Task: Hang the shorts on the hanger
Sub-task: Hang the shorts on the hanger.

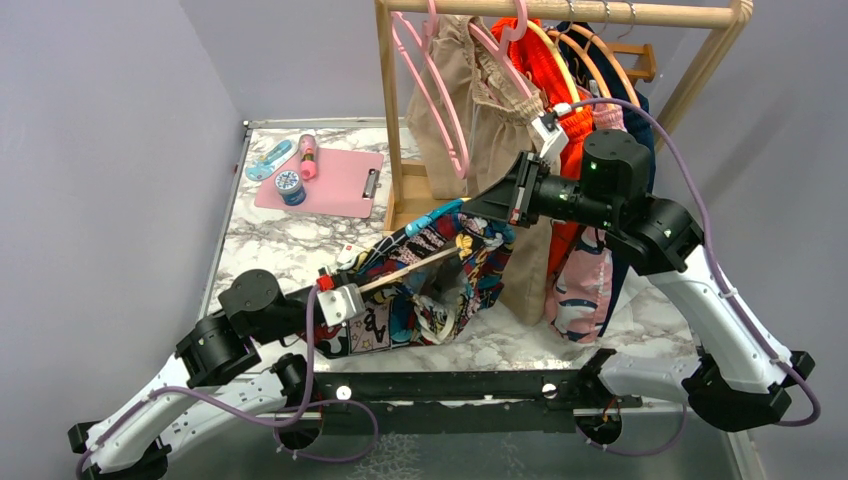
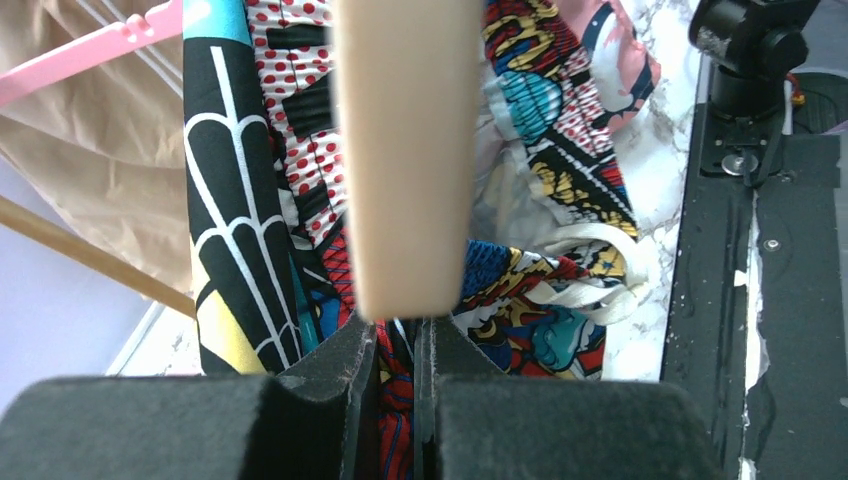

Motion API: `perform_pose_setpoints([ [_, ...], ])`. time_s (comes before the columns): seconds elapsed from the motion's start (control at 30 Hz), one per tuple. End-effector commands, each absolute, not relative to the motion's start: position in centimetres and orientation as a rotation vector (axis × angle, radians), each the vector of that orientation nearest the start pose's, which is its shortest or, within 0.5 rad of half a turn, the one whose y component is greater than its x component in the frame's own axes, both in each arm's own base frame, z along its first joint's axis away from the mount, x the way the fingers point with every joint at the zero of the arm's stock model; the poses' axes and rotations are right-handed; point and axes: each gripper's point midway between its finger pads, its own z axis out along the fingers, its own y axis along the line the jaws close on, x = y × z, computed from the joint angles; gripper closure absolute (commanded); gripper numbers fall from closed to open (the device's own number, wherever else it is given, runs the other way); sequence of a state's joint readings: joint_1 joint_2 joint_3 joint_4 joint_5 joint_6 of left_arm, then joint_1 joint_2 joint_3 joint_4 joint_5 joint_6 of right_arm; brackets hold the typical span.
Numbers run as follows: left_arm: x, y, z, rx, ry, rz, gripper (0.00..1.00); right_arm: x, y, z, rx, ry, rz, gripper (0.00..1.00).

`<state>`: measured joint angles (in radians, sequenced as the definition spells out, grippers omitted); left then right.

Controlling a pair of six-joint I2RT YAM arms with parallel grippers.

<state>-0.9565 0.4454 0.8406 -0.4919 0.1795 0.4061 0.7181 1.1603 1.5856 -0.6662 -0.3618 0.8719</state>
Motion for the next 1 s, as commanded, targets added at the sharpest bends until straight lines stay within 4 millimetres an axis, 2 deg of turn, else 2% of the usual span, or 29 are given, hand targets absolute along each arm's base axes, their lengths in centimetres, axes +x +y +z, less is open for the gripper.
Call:
perform_pose_setpoints([
  [0.0, 10.1, -19.5, 31.5, 1.213, 1.220, -0.652, 1.00, 20.3, 25.7, 45.6, 0.005, 1.904, 1.296, 0.99],
  [0.13, 8.5, -20.3, 32.5, 1.212, 1.188, -0.772, 1.00, 21.0, 25.6, 43.9, 0.043, 1.941, 1.257, 0.99],
  [0.37, 7.7, -20.7, 34.8, 1.136, 1.119, -0.863, 1.00, 21.7, 25.4, 41.1, 0.032, 2.012, 1.165, 0.99],
  [0.4, 7.6, -20.6, 35.0, 1.126, 1.113, -0.869, 1.00, 21.7, 25.1, 40.9, 0.023, 2.016, 1.142, 0.94],
  [0.53, 7.5, -20.3, 35.4, 1.090, 1.115, -0.883, 1.00, 21.6, 24.2, 40.9, -0.038, 2.013, 1.060, 0.62],
  [0.63, 7.7, -19.9, 35.3, 1.054, 1.136, -0.887, 1.00, 21.4, 23.2, 41.1, -0.082, 2.002, 0.996, 0.45],
  [0.77, 8.3, -19.3, 34.9, 0.980, 1.191, -0.883, 1.00, 21.0, 22.1, 41.2, -0.200, 1.978, 0.908, 0.36],
  [0.97, 9.7, -17.3, 35.4, 0.777, 1.280, -0.864, 1.00, 19.8, 20.1, 41.9, -0.403, 1.881, 0.772, 0.34],
])
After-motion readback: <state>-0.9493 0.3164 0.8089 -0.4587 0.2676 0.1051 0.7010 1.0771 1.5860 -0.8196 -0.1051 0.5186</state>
